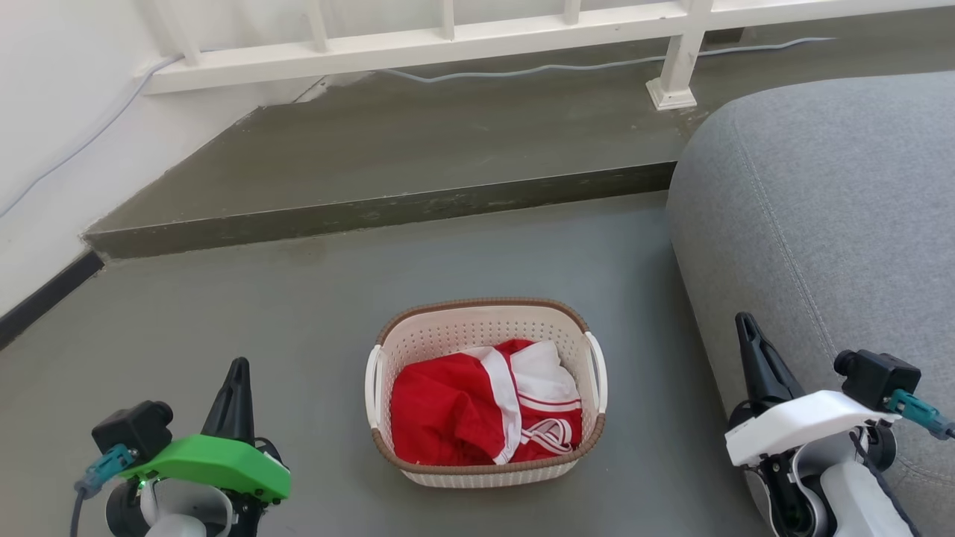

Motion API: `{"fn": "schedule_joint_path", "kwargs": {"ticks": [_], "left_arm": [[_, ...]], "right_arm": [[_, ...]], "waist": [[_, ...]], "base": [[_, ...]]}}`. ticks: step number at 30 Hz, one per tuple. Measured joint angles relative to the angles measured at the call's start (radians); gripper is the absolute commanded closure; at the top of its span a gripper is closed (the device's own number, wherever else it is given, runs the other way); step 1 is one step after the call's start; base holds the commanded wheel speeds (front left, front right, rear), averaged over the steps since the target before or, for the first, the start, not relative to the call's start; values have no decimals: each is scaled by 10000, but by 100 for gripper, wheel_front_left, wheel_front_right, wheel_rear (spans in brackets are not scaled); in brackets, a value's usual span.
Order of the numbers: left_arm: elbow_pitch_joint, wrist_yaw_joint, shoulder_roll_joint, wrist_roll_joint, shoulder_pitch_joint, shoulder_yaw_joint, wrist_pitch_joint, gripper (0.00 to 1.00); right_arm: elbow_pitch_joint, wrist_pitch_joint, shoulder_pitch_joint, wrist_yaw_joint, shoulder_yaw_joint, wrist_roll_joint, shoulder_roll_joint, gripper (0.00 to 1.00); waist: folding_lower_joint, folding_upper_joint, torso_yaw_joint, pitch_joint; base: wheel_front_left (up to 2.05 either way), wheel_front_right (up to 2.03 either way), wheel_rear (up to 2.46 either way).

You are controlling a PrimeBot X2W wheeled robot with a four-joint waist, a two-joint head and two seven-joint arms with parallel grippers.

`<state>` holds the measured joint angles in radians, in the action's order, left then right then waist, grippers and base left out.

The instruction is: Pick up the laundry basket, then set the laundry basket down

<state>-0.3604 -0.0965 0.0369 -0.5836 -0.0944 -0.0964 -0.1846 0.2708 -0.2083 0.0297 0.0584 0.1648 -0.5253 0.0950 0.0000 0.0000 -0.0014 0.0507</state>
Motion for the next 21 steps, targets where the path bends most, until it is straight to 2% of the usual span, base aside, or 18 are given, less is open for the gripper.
{"fn": "schedule_joint_path", "kwargs": {"ticks": [21], "left_arm": [[142,-17,-8,-2675,-1,566,884,100]], "right_arm": [[-6,842,18,148,-748,-2899,-107,100]], "waist": [[0,0,10,-130]], "base": [[0,0,0]]}}
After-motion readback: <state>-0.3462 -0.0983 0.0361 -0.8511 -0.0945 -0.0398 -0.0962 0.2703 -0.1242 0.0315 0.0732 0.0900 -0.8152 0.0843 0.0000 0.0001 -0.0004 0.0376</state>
